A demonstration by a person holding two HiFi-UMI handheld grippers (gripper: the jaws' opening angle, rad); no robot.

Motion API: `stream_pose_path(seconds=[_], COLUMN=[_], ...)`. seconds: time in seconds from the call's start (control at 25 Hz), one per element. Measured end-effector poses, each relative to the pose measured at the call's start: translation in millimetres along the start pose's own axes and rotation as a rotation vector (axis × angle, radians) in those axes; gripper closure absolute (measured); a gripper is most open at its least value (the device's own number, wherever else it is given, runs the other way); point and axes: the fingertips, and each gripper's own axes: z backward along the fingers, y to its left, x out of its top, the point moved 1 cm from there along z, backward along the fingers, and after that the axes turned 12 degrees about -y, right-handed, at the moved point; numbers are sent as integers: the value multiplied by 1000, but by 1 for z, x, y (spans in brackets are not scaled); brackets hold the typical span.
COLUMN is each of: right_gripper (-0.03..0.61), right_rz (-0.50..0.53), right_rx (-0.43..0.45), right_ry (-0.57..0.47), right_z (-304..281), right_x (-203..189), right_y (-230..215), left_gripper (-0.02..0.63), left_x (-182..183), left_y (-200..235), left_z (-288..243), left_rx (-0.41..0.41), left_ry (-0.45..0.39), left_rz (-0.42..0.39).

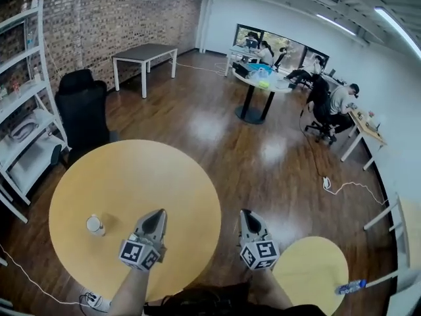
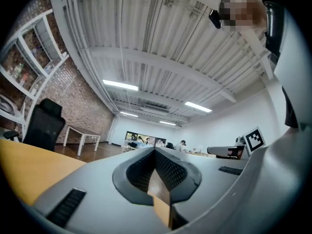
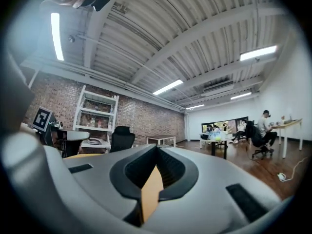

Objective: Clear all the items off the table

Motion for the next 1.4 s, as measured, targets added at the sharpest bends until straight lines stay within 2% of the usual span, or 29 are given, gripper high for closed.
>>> stream_pose_path(seconds=[0.12,0.32,0.48,0.6,0.76,0.92,1.12,1.4], right_gripper=[574,574,574,574,574,574,574,574], right_rz=[31,108,128,140,143,152,221,275], right_rx=[-125,-273,-395,-453,-538,-664,-871,-1188], right_ry=[8,9,-21,-55,-98,-132,-149,-166], right_z=[36,96,144,178,240,321,449,614], right_x=[11,25,43,57,72,92,121,136], right_y=[-28,-84,-129,-155,-198,-242,-274,-281], left_gripper=[614,614,614,614,614,614,614,614], left_x=[-17,-47,-62,-71,-85,-106,-142,-182], left_y=[-23,-76,-118,-159,-231,-315,-438,-579], left_z=[-21,-61,-81,-99,-120,-138,-135,-108], left_rx=[-92,-219,-296,-367,-457,-545,-696,-952], left_ry=[14,14,30,39,29,26,57,148], left_rz=[73,165,187,201,219,253,333,443])
